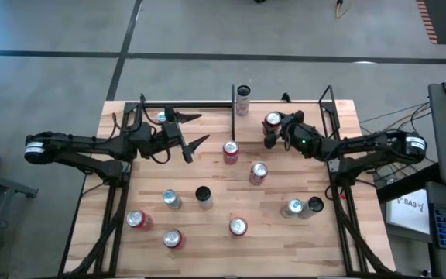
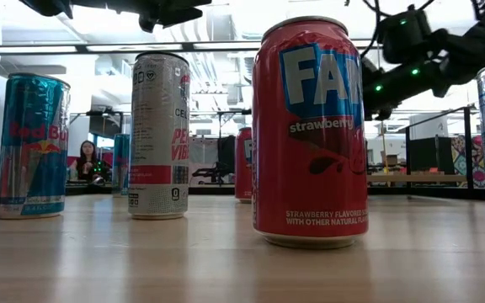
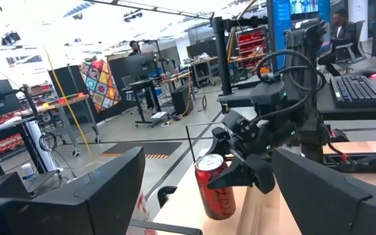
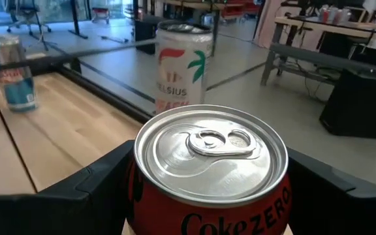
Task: Place canned beverage on shelf
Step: Put the top red black soda can on the shelf
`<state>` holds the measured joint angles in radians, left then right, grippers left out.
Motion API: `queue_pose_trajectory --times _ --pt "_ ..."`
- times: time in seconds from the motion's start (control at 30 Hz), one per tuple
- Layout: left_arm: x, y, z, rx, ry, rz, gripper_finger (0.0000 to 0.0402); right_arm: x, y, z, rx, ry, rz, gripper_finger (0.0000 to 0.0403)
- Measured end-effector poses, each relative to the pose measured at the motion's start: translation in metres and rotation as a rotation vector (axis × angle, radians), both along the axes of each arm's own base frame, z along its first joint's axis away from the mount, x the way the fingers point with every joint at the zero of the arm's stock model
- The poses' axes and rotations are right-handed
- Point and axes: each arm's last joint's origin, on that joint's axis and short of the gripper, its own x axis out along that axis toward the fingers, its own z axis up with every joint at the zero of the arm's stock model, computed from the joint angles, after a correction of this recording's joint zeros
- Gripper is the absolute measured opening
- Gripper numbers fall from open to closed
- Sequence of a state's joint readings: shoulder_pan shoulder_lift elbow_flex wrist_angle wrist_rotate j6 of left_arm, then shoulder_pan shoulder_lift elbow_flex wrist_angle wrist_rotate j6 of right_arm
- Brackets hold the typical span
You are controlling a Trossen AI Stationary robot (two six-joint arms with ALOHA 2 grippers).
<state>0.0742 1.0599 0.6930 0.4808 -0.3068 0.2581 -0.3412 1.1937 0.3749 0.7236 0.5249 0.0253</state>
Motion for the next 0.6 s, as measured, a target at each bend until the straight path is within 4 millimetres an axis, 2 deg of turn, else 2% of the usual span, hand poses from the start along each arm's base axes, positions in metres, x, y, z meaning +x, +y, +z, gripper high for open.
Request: queue_pose_trajectory --times 0.6 --pt "0.0005 0.0 -0.0043 -0.056 0.023 -0.005 0.032 -0.0075 -0.0011 -0.0099 0.061 -0.04 -0.056 0.0295"
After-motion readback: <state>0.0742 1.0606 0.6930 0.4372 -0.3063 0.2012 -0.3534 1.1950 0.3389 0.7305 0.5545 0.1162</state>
